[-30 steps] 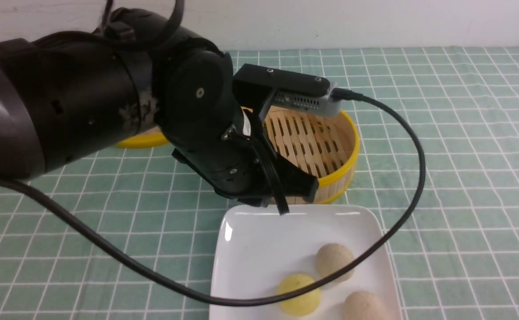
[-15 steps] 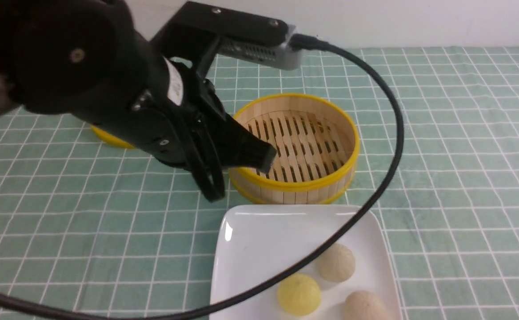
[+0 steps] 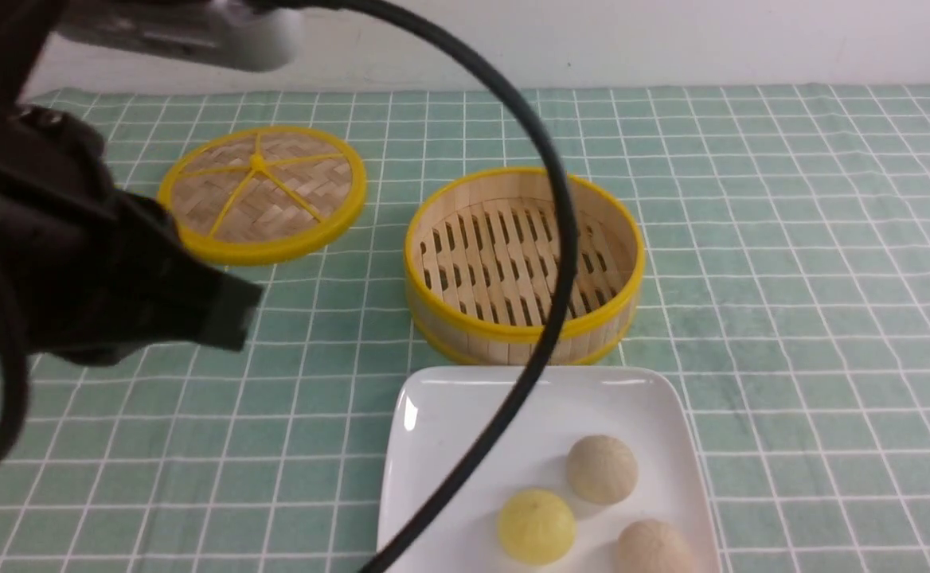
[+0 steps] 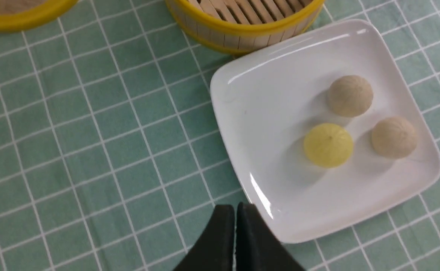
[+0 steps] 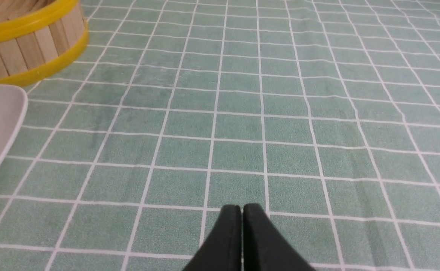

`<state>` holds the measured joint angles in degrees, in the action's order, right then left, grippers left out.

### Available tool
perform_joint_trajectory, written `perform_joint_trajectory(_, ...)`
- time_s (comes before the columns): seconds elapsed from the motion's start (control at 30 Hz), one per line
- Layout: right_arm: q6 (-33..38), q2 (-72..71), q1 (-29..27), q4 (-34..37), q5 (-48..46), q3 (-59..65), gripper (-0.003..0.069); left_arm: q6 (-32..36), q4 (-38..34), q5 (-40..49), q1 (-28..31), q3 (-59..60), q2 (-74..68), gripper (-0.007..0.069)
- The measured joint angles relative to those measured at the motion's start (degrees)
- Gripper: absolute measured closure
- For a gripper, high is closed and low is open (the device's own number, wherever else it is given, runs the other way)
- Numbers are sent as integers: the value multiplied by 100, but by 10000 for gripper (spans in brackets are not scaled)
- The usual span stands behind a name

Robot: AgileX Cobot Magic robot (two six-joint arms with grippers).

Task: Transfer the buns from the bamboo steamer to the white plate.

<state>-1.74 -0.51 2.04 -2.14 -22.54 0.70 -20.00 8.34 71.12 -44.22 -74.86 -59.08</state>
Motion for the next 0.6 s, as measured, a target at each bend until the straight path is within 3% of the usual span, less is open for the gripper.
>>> perform_joint_trajectory(0.27, 0, 0, 0, 0, 0, 0, 620, -348, -151, -1298, 0, 1930, 1412, 610)
perform_joint_trajectory(0.5, 0, 0, 0, 0, -2, 0, 605, -1377, -524, -3798, 0, 3928, 2519, 613)
perform_joint_trajectory(0.6, 0, 0, 0, 0, -2, 0, 599, -1509, -538, -4803, 0, 4433, 2678, 613)
